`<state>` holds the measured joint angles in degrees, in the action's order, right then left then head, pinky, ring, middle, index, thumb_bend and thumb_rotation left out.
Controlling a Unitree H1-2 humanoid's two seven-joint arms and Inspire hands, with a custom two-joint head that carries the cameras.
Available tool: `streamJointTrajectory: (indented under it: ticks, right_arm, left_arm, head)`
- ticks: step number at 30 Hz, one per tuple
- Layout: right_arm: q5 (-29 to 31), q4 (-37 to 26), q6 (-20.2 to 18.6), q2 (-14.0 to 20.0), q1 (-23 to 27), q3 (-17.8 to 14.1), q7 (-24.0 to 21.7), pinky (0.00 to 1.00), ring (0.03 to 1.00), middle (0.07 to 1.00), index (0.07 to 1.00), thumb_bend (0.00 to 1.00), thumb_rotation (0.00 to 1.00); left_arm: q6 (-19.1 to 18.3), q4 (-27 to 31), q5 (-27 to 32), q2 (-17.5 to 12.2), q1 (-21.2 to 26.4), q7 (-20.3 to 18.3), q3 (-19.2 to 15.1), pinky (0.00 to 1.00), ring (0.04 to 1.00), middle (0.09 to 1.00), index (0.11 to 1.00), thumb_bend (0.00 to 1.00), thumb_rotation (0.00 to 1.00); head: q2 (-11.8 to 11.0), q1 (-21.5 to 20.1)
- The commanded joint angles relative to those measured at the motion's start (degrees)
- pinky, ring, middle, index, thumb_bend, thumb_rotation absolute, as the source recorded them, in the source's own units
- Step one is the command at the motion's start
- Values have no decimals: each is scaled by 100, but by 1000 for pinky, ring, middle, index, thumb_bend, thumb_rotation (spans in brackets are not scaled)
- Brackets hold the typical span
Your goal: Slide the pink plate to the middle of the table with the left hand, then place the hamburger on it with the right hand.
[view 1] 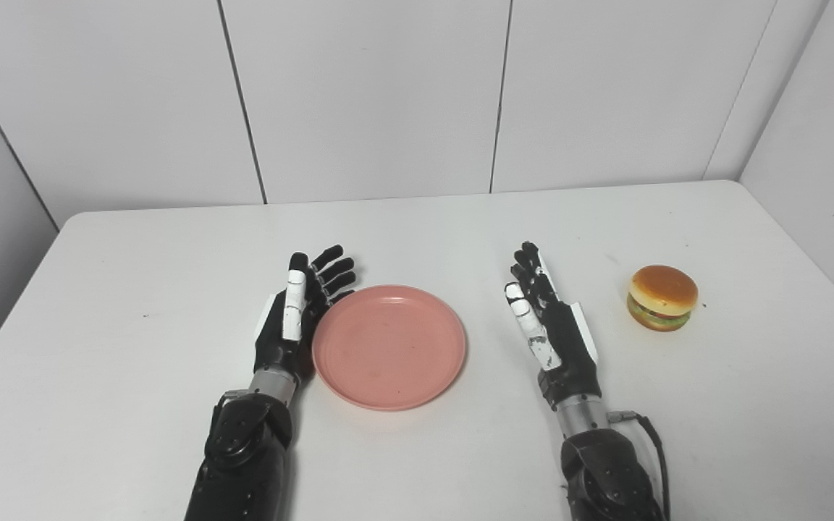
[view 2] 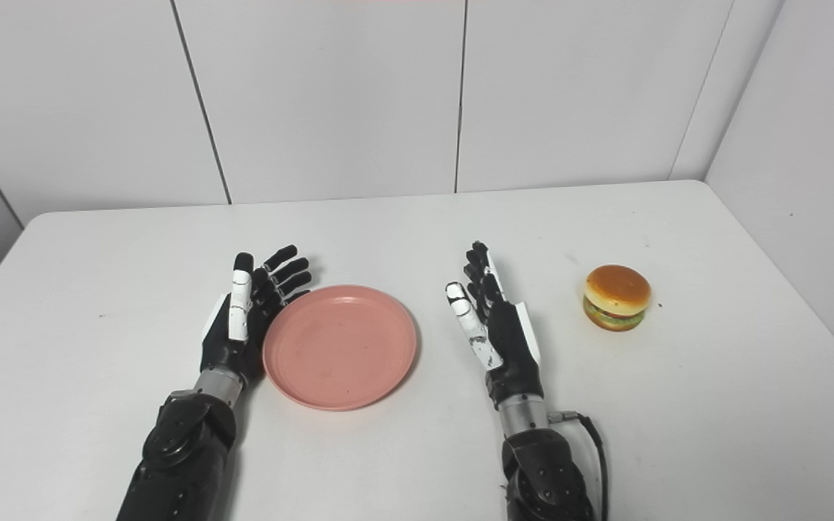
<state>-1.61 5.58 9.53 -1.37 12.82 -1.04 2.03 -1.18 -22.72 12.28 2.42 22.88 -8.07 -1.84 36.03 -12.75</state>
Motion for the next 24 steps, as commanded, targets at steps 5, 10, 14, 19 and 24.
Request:
streamJointTrajectory:
  ticks: [5, 10, 14, 19, 24]
  right_arm:
    - [-698, -768, 151, 463, 426, -161, 245, 879, 908, 927, 954, 651, 750]
    - [-1122, -1069, -138, 948, 572, -218, 141, 862, 904, 926, 947, 655, 764]
    - [-1219, -1128, -170, 1289, 679, -301, 101, 833, 874, 888, 908, 658, 649]
    - [-1263, -1382, -731, 1619, 714, -358, -118, 821, 862, 873, 887, 656, 573]
    - [-1251, -1473, -1054, 1822, 695, -424, -211, 836, 862, 857, 875, 668, 462]
  left_arm:
    - [-31, -15, 46, 82, 22, -6, -31, 756, 821, 810, 792, 853, 972]
    - [-27, -27, 64, 92, 38, -21, -62, 757, 821, 810, 791, 854, 970]
    - [-11, -53, 53, 77, 46, -45, -60, 772, 825, 812, 792, 856, 977]
    - [19, -79, 57, 52, 61, -64, -68, 783, 830, 816, 794, 863, 974]
    - [24, -87, 45, -7, 63, -67, -91, 762, 823, 810, 787, 861, 988]
  head:
    - [12, -56]
    - [5, -98]
    - [5, -125]
    - [-16, -188]
    - [-70, -491]
